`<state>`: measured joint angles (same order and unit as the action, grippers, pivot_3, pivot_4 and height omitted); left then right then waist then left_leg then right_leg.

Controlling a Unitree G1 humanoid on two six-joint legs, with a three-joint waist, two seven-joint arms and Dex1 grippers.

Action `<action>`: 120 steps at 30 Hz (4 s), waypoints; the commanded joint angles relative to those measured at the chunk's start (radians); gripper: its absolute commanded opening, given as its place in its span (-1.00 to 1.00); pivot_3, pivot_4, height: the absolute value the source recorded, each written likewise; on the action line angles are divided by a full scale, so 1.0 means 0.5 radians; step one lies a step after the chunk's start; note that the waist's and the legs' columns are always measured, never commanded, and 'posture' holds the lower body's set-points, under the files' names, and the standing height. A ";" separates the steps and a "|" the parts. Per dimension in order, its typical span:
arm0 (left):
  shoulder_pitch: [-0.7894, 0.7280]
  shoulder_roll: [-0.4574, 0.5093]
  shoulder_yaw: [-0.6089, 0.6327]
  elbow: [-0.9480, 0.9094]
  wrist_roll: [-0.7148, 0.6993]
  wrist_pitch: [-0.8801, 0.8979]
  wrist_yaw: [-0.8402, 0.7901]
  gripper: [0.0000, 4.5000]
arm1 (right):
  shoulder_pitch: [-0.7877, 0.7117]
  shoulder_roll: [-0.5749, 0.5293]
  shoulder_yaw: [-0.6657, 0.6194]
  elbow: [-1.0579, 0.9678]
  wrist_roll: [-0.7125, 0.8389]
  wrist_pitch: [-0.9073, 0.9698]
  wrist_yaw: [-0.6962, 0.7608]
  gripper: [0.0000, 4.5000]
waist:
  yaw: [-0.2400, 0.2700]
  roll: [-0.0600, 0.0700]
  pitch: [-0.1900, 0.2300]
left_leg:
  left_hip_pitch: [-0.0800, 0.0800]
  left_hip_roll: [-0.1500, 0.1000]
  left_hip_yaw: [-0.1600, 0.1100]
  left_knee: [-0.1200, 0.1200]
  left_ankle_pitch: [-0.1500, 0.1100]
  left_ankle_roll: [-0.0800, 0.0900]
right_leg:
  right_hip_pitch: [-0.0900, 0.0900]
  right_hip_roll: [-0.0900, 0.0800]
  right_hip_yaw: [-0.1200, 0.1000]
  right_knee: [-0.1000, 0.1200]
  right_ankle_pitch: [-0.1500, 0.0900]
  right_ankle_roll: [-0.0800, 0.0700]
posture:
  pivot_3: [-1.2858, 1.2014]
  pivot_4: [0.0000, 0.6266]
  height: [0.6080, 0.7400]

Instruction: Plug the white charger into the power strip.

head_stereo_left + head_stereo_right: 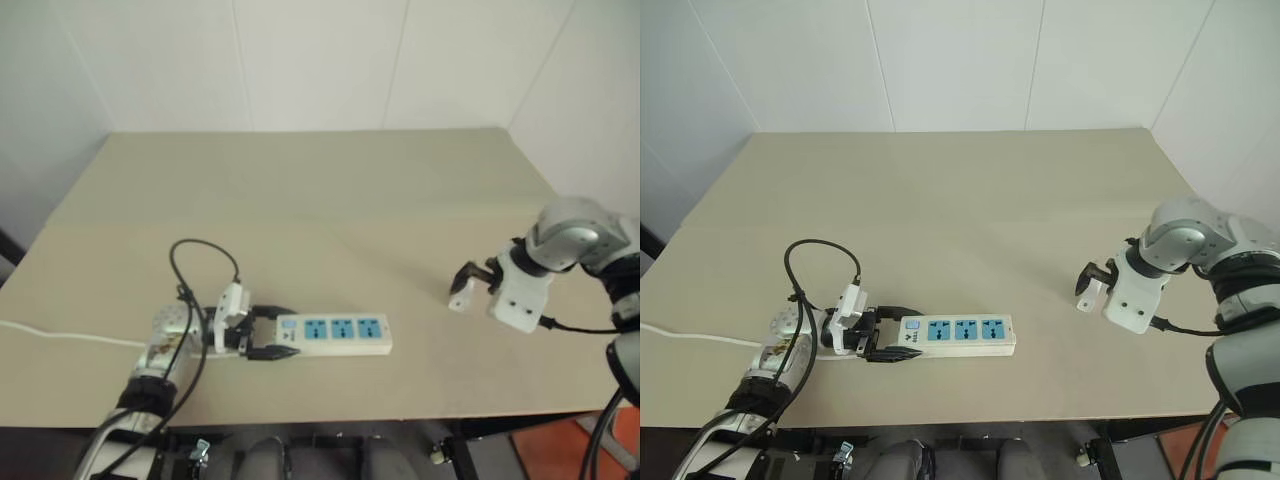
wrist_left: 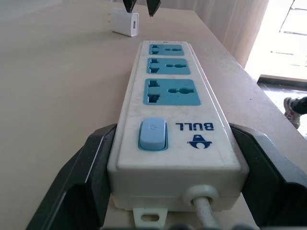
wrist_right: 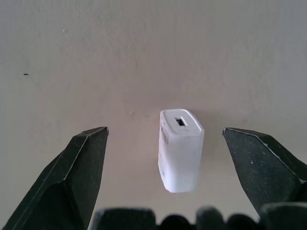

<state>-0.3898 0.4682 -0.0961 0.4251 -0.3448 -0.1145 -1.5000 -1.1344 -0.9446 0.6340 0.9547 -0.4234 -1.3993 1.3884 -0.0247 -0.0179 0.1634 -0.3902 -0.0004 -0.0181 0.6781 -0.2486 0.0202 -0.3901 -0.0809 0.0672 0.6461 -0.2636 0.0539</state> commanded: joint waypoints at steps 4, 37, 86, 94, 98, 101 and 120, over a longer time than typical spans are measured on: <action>0.043 0.032 -0.035 -0.128 0.023 0.064 0.025 0.45 | -0.154 0.061 0.055 0.151 -0.237 -0.105 -0.260 1.00 | -0.002 0.001 0.000 | 0.000 -0.001 0.000 0.000 0.000 0.000 | -0.001 0.000 0.000 0.001 0.000 0.000 | 0.03 -0.52 1.00; 0.095 0.089 -0.044 -0.082 0.046 -0.044 0.018 0.45 | -0.435 0.259 0.555 0.420 -1.462 -0.046 -1.786 0.61 | -0.051 0.001 0.001 | 0.005 -0.002 0.002 -0.001 0.000 0.000 | 0.000 0.001 0.000 0.004 0.000 -0.001 | 0.03 -0.52 1.00; -0.178 0.088 -0.137 0.266 0.151 -0.024 -0.097 0.45 | -0.490 1.145 -2.678 2.279 0.035 1.077 0.280 -0.48 | -0.089 0.001 0.001 | 0.005 -0.004 -0.002 -0.008 0.001 -0.003 | 0.004 -0.003 -0.002 0.002 0.001 -0.001 | 0.03 -0.52 1.00; -0.120 0.068 -0.133 0.198 0.157 -0.035 -0.046 0.45 | -0.501 1.148 -2.638 2.279 -0.066 1.283 0.283 -0.48 | -0.090 0.001 0.001 | 0.005 -0.003 -0.003 -0.008 0.000 -0.003 | 0.005 -0.003 -0.002 0.002 0.001 -0.001 | 0.03 -0.52 1.00; -0.104 0.071 -0.137 0.170 0.157 -0.031 -0.032 0.45 | -0.500 1.152 -2.657 2.279 -0.102 1.382 0.317 -0.48 | -0.089 0.001 0.001 | 0.005 -0.003 -0.003 -0.008 0.000 -0.003 | 0.005 -0.003 -0.002 0.002 0.001 -0.001 | 0.03 -0.52 1.00; -0.095 0.076 -0.138 0.150 0.159 -0.020 -0.026 0.45 | -0.485 1.163 -2.674 2.279 -0.118 1.463 0.327 -0.48 | -0.090 0.001 0.001 | 0.005 -0.003 -0.003 -0.008 0.000 -0.003 | 0.005 -0.003 -0.002 0.002 0.001 -0.001 | 0.03 -0.52 1.00; -0.113 0.071 -0.151 0.170 0.163 -0.023 -0.021 0.45 | -0.297 1.357 -2.870 2.279 -0.276 1.234 0.144 -0.48 | -0.090 0.000 0.001 | 0.005 -0.003 -0.003 -0.008 0.000 -0.004 | 0.005 -0.003 -0.002 0.002 0.001 -0.001 | 0.03 -0.52 1.00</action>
<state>-0.4570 0.5005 -0.1438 0.4858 -0.3135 -0.1302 -1.5218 -1.2958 -0.2641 -0.7728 2.0675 -0.5523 -0.7374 1.4720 -0.0696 -0.0181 0.1638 -0.3876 -0.0021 -0.0200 0.6741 -0.2486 0.0182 -0.3877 -0.0825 0.0662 0.6468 -0.2630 0.0534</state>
